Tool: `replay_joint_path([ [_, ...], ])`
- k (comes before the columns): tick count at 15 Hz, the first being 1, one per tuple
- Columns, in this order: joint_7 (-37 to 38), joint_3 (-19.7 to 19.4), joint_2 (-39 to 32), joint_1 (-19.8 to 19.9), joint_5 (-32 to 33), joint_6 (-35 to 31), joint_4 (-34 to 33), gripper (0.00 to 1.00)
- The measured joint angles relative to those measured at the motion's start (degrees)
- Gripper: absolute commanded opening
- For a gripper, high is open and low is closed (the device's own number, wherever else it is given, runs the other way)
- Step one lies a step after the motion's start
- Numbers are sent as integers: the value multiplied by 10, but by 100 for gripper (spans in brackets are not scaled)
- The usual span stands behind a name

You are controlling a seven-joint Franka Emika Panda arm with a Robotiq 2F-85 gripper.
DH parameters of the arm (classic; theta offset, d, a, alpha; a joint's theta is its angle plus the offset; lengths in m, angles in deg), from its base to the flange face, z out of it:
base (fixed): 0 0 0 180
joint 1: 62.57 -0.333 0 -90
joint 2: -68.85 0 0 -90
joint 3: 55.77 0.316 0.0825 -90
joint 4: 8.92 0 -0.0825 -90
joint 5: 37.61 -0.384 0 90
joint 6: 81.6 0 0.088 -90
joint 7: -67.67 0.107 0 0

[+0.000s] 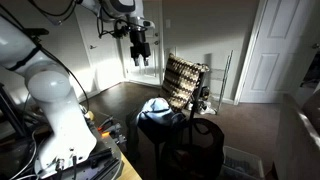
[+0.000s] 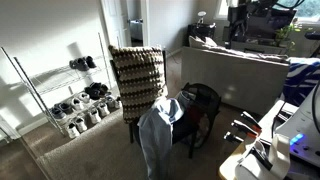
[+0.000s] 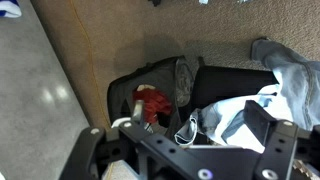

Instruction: Move the jeans to the chair on the right

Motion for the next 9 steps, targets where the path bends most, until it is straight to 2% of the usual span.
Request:
replay_joint_path([
  [9,0,0,0,-6,-2,0,-2,100],
])
